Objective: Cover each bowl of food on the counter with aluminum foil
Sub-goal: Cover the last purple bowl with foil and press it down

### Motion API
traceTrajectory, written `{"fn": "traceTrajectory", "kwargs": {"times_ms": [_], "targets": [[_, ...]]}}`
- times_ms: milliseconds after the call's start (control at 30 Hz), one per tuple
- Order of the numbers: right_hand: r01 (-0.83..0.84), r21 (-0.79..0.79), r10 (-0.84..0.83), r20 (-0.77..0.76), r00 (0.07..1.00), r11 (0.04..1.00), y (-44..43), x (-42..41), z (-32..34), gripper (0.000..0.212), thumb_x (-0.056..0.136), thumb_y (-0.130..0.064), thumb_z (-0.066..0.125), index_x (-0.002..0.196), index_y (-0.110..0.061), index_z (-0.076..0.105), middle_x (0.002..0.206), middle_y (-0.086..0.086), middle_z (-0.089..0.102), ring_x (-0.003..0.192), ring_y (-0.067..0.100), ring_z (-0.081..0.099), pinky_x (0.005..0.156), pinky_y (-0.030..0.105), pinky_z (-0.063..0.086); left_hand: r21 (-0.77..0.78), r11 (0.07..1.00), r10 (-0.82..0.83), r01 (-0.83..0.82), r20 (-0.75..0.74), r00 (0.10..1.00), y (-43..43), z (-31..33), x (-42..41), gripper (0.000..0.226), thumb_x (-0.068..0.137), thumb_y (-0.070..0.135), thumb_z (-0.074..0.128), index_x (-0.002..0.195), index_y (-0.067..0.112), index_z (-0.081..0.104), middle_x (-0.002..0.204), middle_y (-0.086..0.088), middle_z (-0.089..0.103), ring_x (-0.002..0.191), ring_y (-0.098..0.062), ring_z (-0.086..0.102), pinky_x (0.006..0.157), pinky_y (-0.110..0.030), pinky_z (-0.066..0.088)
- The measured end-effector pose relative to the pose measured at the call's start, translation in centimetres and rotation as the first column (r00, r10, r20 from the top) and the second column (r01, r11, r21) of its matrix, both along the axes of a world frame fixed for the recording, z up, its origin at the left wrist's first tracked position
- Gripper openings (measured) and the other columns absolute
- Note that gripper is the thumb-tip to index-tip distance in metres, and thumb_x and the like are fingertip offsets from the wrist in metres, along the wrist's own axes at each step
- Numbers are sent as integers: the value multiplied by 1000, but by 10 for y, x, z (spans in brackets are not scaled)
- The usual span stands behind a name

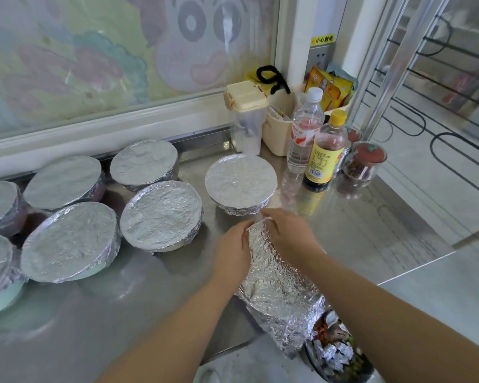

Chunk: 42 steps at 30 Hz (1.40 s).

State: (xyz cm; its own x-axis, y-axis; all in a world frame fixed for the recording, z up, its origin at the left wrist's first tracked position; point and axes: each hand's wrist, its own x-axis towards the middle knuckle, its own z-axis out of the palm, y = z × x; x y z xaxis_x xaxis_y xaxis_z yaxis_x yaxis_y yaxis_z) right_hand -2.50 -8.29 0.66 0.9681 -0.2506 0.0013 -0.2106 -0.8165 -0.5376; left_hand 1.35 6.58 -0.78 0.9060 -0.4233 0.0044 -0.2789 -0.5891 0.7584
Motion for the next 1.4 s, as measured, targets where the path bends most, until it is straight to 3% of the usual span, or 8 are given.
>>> {"fn": "traceTrajectory", "kwargs": {"times_ms": [300,433,633,833,933,1033,1133,1400], "targets": [[304,50,-304,-7,953,951,-2,-39,-6,38,108,-27,38,141,-27,56,141,-5,59,123,23,56,94,40,50,-159,932,303,-326,-150,941,-1,-10,-32,37,106,11,36,136,18,56,128,6,57,110,-1,49,83,1,28],[327,165,-324,-49,945,930,-23,-28,-9,34,106,-22,45,132,-25,66,113,0,74,94,23,66,77,34,51,-160,930,314,-332,-129,941,-2,-10,-33,37,106,12,36,134,19,57,125,6,60,111,-4,52,83,1,31],[342,365,-323,-113,939,866,-33,-26,-13,29,106,-18,48,123,-20,70,63,-6,57,50,6,43,48,21,30,-152,925,327,-349,-150,933,-4,-8,-35,37,106,14,35,136,21,56,127,6,59,113,-3,51,91,-10,34],[383,387,-403,-31,915,839,-30,-31,10,36,109,-27,40,140,-21,58,101,4,71,70,12,54,68,31,45,-219,854,414,-472,-262,872,-6,-4,-53,38,104,8,35,135,20,54,134,1,52,127,-14,46,105,-22,32],[378,363,-455,154,877,852,-15,-46,29,38,108,-22,41,142,-20,56,103,1,66,87,19,60,75,33,45,-105,872,473,-479,-74,878,-1,4,-56,43,99,7,46,138,21,51,141,1,42,137,-18,34,111,-26,23],[323,328,-372,99,923,888,6,-54,22,41,108,-25,40,147,-19,50,134,4,62,120,24,58,99,39,47,-54,968,250,-244,174,952,-1,16,-29,44,98,10,48,141,22,50,144,5,47,136,-13,38,115,-35,31],[332,152,-336,-2,942,931,14,-57,-1,46,108,-28,38,151,-16,44,158,3,42,146,23,35,120,42,30,54,998,-49,43,123,991,-8,16,-5,45,104,18,42,148,25,41,151,6,43,138,-10,38,113,-26,32],[412,247,-417,-31,908,877,-14,-45,-8,36,107,-20,44,138,-19,61,124,3,70,106,24,66,81,27,45,11,999,-38,38,10,999,-2,5,-5,46,103,8,39,143,29,52,138,7,59,127,-9,52,99,-15,33]]}}
